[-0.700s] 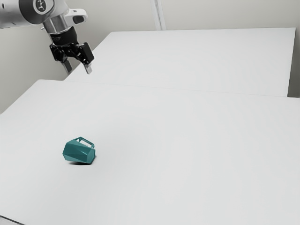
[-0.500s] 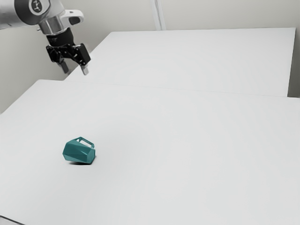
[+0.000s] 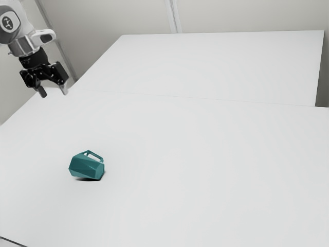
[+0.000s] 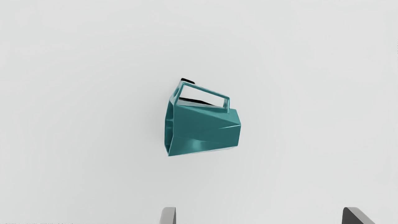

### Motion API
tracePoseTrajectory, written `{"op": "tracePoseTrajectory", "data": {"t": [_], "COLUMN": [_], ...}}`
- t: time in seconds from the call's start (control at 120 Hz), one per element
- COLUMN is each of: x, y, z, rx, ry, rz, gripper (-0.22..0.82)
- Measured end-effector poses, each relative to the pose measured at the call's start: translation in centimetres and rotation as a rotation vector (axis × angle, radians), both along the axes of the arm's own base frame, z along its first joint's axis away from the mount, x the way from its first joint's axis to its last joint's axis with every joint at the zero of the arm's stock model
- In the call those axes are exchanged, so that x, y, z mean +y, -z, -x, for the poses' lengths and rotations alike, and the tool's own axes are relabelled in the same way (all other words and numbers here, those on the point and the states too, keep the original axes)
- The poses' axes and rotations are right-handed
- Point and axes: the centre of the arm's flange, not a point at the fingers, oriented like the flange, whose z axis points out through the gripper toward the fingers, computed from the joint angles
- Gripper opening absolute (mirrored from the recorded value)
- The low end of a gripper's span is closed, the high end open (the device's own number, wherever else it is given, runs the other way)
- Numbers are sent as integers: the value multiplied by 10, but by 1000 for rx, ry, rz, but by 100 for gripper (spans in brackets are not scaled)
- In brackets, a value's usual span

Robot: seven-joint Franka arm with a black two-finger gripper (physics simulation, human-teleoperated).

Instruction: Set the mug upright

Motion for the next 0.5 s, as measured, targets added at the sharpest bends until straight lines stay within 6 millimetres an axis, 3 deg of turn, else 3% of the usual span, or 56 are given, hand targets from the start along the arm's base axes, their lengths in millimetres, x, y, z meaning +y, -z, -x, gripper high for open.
{"op": "tracePoseTrajectory", "data": {"t": [0.4,0.5], "x": [61,72], "y": [71,103], "z": [27,36], "rx": [-103,-132], "ry": [-41,-52], "rz": [267,334], "gripper": [58,58]}}
